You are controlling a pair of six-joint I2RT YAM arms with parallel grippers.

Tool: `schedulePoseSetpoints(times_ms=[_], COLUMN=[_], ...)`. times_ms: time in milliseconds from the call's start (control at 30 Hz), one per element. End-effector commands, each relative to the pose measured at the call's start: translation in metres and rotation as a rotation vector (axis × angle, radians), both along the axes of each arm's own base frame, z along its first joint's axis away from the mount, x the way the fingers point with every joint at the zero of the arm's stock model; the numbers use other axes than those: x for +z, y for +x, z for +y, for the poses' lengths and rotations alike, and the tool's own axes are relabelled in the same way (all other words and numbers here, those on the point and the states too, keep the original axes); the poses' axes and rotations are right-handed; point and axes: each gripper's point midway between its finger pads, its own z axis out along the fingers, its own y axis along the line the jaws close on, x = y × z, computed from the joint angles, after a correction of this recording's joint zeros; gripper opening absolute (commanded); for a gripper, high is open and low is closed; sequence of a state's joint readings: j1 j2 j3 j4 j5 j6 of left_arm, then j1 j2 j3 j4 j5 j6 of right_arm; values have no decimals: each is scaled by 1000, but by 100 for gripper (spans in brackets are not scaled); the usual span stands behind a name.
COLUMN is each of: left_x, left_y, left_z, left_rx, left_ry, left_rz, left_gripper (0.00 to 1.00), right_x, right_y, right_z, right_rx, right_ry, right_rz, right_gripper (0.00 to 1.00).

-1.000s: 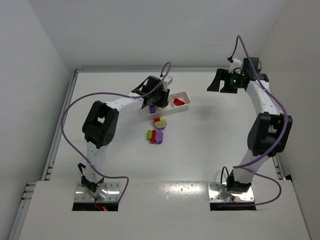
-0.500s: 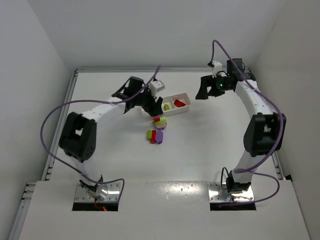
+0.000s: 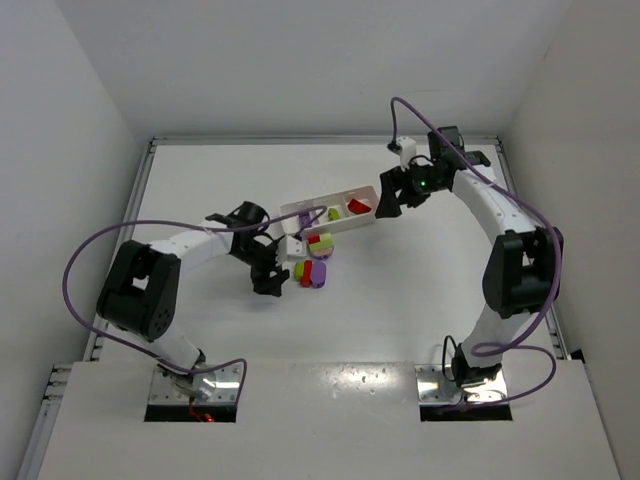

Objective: Sort the legos into containers by color

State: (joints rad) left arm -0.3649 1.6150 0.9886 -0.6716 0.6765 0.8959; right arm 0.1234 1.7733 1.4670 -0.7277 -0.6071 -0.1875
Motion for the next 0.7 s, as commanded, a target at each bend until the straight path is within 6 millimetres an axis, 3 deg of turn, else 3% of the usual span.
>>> schedulePoseSetpoints(times_ms=[0, 33, 200, 467, 667], left_x=[-8, -11, -23, -17, -23], left_y=[22, 34, 39, 63, 62], left_z=[7, 6, 0, -24, -33], left_rx=[-48, -37, -42, -56, -61], left_ry=[19, 21, 37, 7, 11], left_rz=[-201, -268, -304, -327, -294], left_gripper=[72, 72, 72, 72, 72], right_x=[20, 20, 21, 20, 20], right_y=[-1, -1, -1, 0, 0], right_z=[5, 5, 3, 2, 2], right_rx=[33, 33, 27, 22, 22], right_ry=[-4, -4, -12, -20, -20], right_rz=[-80, -80, -90, -91, -91], right_gripper=[92, 92, 92, 92, 92])
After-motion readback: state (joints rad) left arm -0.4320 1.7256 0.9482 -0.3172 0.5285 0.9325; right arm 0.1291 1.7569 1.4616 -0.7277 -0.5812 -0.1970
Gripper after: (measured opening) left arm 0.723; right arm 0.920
